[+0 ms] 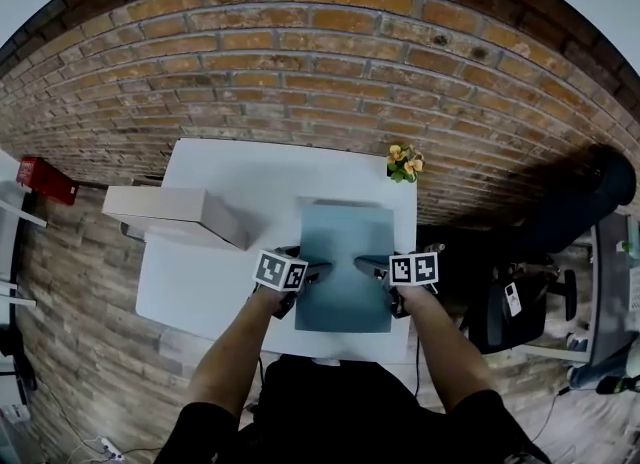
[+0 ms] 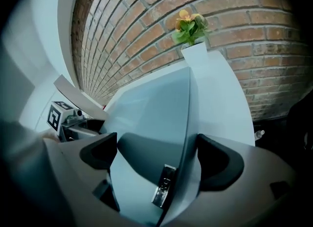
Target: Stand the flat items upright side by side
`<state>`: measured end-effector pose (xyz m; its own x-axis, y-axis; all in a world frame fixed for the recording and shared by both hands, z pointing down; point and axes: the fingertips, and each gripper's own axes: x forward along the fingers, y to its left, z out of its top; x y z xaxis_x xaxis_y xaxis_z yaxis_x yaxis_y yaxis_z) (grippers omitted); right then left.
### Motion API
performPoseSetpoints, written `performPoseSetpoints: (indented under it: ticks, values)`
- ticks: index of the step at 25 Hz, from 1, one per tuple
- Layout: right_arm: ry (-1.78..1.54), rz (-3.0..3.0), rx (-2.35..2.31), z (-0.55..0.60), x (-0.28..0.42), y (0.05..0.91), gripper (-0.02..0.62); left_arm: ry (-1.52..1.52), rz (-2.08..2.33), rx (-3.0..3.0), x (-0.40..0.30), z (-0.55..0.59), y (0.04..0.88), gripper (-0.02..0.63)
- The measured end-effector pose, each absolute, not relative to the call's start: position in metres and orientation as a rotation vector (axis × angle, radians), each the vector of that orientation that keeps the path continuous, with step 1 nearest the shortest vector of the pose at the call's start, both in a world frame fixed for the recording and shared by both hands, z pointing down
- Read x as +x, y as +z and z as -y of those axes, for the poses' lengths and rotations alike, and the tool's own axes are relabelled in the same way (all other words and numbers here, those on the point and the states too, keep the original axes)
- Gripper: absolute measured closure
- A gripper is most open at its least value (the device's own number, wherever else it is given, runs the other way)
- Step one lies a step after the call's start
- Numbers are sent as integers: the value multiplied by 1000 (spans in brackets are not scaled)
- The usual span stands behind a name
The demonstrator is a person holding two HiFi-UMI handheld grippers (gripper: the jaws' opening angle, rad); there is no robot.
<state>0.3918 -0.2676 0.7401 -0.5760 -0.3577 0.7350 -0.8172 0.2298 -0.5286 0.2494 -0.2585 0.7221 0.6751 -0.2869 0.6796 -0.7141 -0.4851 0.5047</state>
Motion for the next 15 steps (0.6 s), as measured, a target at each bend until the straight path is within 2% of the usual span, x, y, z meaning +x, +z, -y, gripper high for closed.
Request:
performPoseSetpoints:
  ticks: [7,15]
  values:
    - [1291,2065,1096,268,393,742,77,615,801,2033,251,262,727,163]
    - [1199,2085,1098,269,400,723,126,649,860,2074,258,268,708,163]
